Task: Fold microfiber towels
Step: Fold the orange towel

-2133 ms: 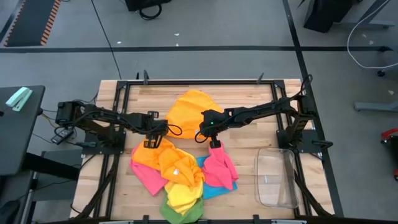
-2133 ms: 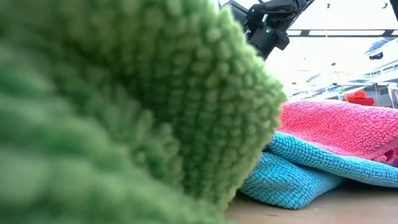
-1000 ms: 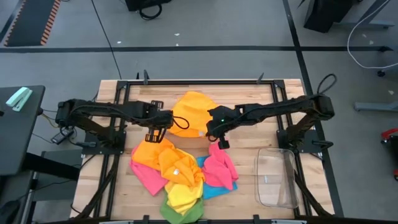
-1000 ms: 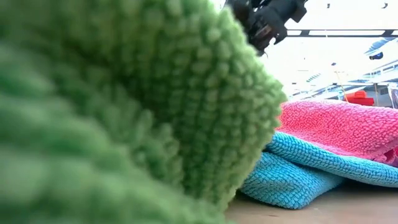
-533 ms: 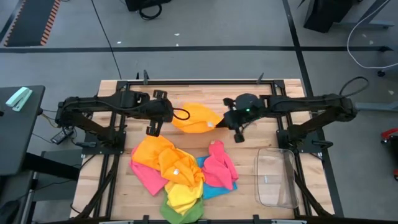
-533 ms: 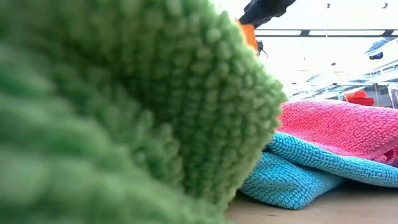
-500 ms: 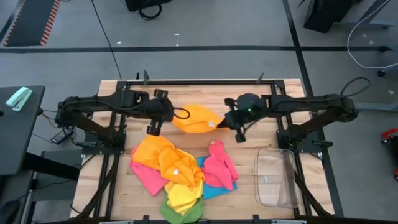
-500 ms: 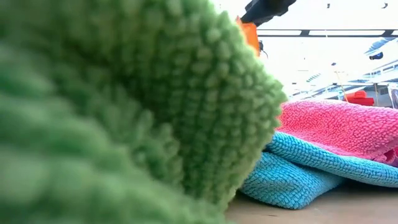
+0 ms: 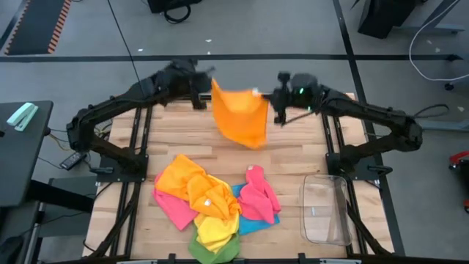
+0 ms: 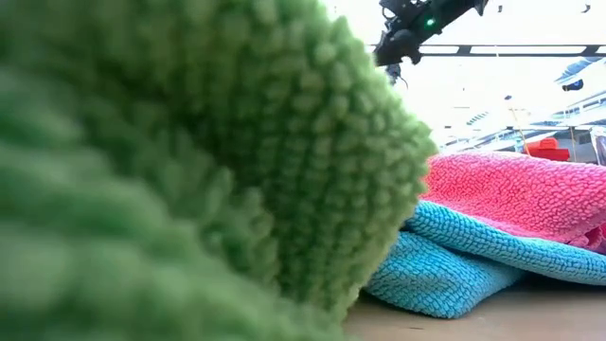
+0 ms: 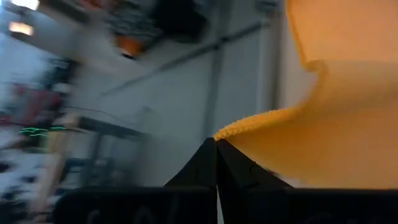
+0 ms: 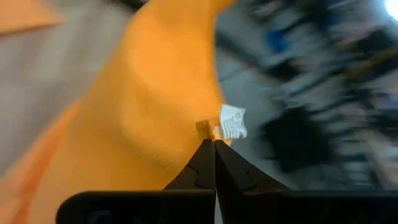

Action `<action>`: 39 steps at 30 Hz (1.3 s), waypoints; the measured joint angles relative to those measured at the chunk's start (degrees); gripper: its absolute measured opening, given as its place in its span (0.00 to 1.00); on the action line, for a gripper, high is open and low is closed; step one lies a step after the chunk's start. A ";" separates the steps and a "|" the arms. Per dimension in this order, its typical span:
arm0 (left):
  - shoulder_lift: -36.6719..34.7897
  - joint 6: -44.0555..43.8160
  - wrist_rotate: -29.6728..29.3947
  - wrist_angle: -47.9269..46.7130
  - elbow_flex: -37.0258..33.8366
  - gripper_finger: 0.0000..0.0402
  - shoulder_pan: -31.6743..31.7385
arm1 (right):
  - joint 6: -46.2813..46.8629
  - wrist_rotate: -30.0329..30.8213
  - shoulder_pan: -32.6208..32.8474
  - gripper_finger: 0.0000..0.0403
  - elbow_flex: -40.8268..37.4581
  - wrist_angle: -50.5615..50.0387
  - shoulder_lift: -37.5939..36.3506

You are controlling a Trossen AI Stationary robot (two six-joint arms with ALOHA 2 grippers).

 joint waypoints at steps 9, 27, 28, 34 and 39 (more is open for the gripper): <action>-0.37 -3.47 4.70 -6.71 5.25 0.02 -0.66 | 0.85 -10.36 -6.15 0.01 6.03 -3.36 0.78; -5.43 -10.90 3.93 -20.76 12.84 0.02 -14.46 | 6.96 -14.04 7.30 0.01 13.34 -18.84 -3.25; -5.73 -11.67 3.95 -22.17 13.46 0.01 -14.40 | 7.01 -14.17 7.49 0.01 14.08 -19.59 -3.25; -4.72 -16.96 4.19 -29.53 11.24 0.02 -8.87 | 5.81 -13.62 3.98 0.01 12.83 -19.91 -0.76; -3.58 -19.87 4.79 -28.92 3.10 0.01 -3.90 | 5.74 -12.24 -1.28 0.01 10.16 -17.87 5.93</action>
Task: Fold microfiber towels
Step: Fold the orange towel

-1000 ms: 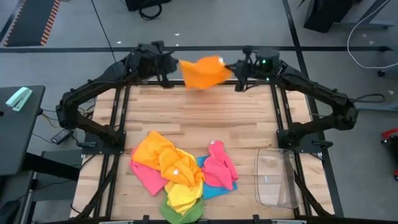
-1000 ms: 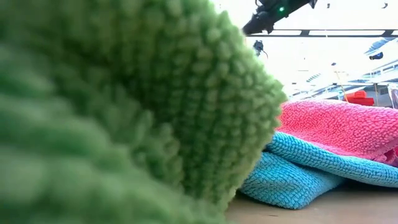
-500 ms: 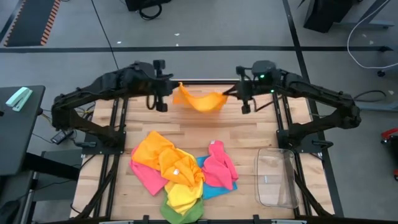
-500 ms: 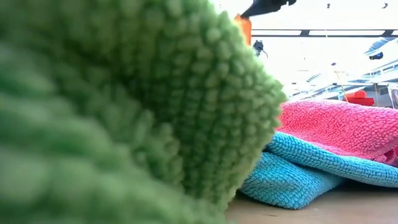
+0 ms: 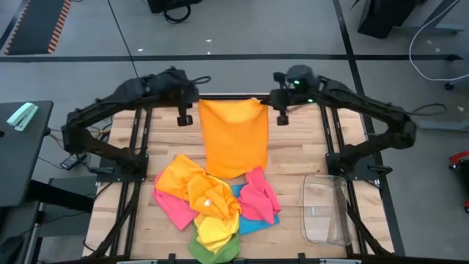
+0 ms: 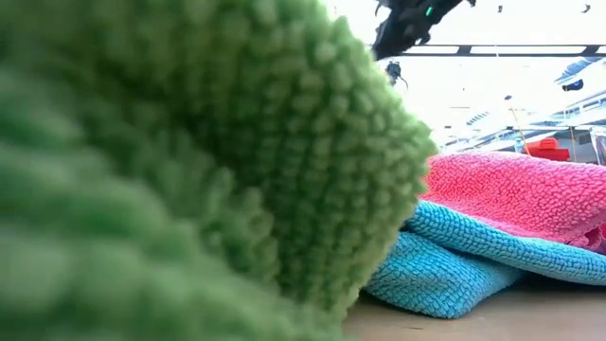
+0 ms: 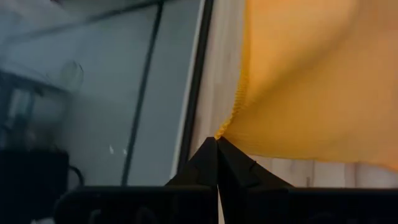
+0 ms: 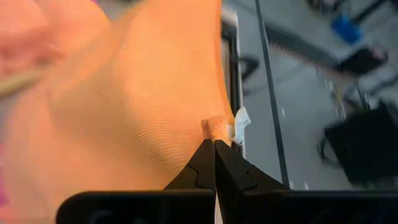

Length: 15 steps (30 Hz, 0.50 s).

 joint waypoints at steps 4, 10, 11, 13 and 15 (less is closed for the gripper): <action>0.48 -0.48 -0.36 3.57 -6.52 0.03 3.05 | -0.71 3.18 -3.07 0.01 -0.52 2.06 6.16; 0.37 3.03 -3.20 10.79 -11.31 0.02 7.67 | -4.31 3.91 -6.35 0.01 -0.52 9.94 13.61; 0.37 3.26 -3.26 12.03 -11.70 0.02 8.58 | -4.63 4.05 -6.75 0.01 -0.52 11.30 14.53; 0.32 3.58 -3.23 13.51 -12.37 0.03 10.09 | -4.95 4.27 -7.30 0.01 -0.52 12.68 16.00; 0.31 3.57 -2.32 13.30 -13.15 0.02 11.26 | -5.44 4.24 -7.82 0.01 -0.54 12.74 16.98</action>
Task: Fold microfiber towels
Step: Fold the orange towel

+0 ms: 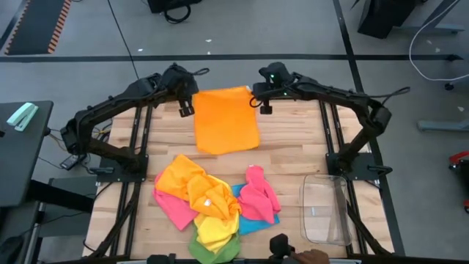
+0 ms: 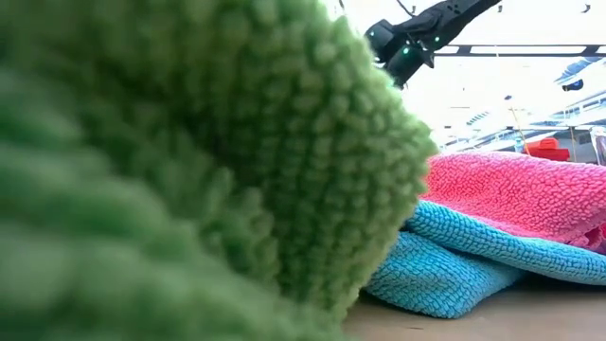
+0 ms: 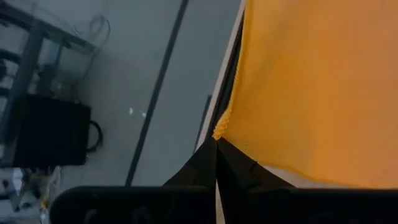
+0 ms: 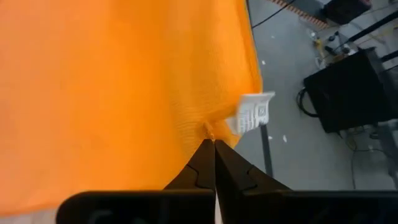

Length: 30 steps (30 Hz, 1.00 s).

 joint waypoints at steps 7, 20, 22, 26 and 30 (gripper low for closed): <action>0.00 -0.89 1.78 0.19 -3.23 0.03 1.12 | -1.26 -0.17 -0.30 0.01 0.00 -0.30 0.72; 0.00 -0.28 3.36 7.10 -7.90 0.03 0.44 | -4.03 0.16 0.19 0.01 0.00 -1.71 0.83; 0.00 0.13 3.39 7.70 -7.90 0.02 1.43 | -4.05 0.35 -0.56 0.01 0.00 -1.47 0.83; 0.00 1.83 3.39 8.13 -7.90 0.03 3.55 | -5.34 0.30 -1.75 0.01 0.00 -1.36 0.83; 0.00 4.32 3.77 11.23 -7.90 0.04 5.47 | -8.87 0.24 -2.94 0.01 0.00 0.81 0.83</action>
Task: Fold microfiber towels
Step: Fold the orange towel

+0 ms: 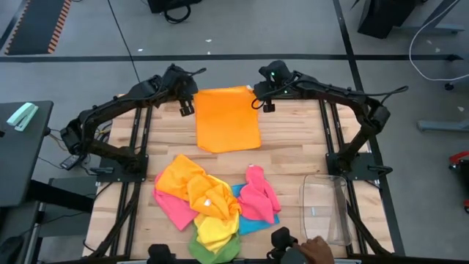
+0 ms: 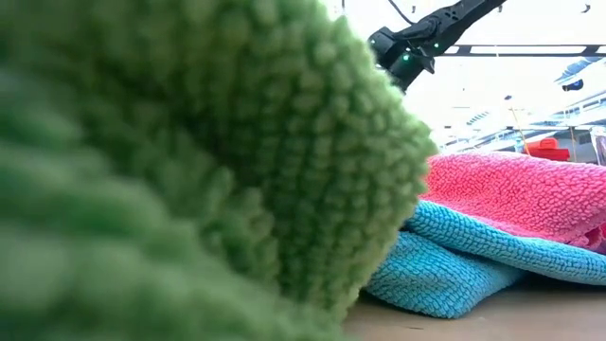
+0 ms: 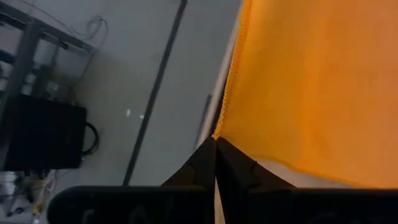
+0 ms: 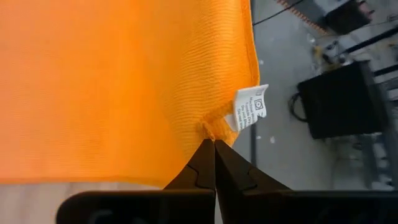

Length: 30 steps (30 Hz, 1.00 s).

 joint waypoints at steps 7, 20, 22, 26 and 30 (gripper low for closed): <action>3.76 2.81 3.85 5.04 0.02 0.03 2.85 | -2.77 -0.64 -1.49 0.01 0.00 2.21 0.04; 8.09 2.67 3.92 6.11 0.00 0.04 0.51 | -3.34 -3.15 -1.46 0.01 0.00 -6.20 0.04; 8.07 2.76 3.94 5.74 0.00 0.03 -0.53 | -3.91 -2.60 -0.42 0.01 0.00 -8.33 0.04; 8.07 2.36 3.93 5.17 0.00 0.01 -2.64 | -3.83 -2.12 1.69 0.01 0.00 -11.27 0.04; 8.08 -0.42 4.04 1.95 0.00 0.04 -3.95 | -3.23 -2.14 3.84 0.01 0.00 -13.27 0.04</action>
